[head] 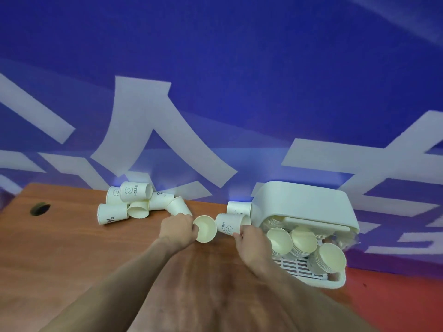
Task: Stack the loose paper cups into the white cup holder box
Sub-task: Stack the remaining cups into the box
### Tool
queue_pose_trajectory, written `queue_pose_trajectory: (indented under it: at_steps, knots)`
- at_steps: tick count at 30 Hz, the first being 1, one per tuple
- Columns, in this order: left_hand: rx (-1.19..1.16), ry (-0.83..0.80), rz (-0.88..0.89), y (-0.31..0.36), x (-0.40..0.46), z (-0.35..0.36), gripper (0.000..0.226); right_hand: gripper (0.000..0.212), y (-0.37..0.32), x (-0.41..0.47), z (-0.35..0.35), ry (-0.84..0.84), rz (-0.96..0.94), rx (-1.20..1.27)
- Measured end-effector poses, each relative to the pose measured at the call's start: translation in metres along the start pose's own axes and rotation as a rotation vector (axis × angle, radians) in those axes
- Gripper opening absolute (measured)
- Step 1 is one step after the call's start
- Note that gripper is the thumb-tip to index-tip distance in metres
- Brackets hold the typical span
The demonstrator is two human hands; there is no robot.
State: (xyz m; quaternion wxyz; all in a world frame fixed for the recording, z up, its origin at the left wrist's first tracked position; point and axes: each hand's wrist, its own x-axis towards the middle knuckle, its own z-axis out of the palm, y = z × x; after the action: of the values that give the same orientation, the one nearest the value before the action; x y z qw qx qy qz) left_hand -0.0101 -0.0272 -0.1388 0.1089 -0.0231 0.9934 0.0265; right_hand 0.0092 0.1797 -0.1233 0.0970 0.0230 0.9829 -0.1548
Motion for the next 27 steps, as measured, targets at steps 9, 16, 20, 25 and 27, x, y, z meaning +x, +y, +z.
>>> queue_pose_trajectory:
  at_steps: [9, 16, 20, 25, 27]
  knots:
    - [-0.205, -0.062, 0.01, 0.039, -0.05, -0.04, 0.025, 0.027, 0.036, -0.056, -0.052, 0.114, -0.186, -0.082]
    - [-0.263, -0.061, 0.074, 0.108, -0.07, -0.059, 0.031, 0.025, 0.097, -0.087, -0.087, 0.162, -0.193, -0.095]
    - [-0.269, -0.066, 0.13, 0.154, -0.076, -0.062, 0.031, 0.027, 0.136, -0.1, -0.104, 0.181, -0.146, -0.088]
    - [-0.305, -0.065, 0.171, 0.216, -0.082, -0.061, 0.032, 0.037, 0.19, -0.113, -0.121, 0.194, -0.065, -0.124]
    - [-0.327, -0.061, 0.203, 0.24, -0.085, -0.056, 0.033, 0.036, 0.212, -0.116, -0.128, 0.189, -0.04, -0.145]
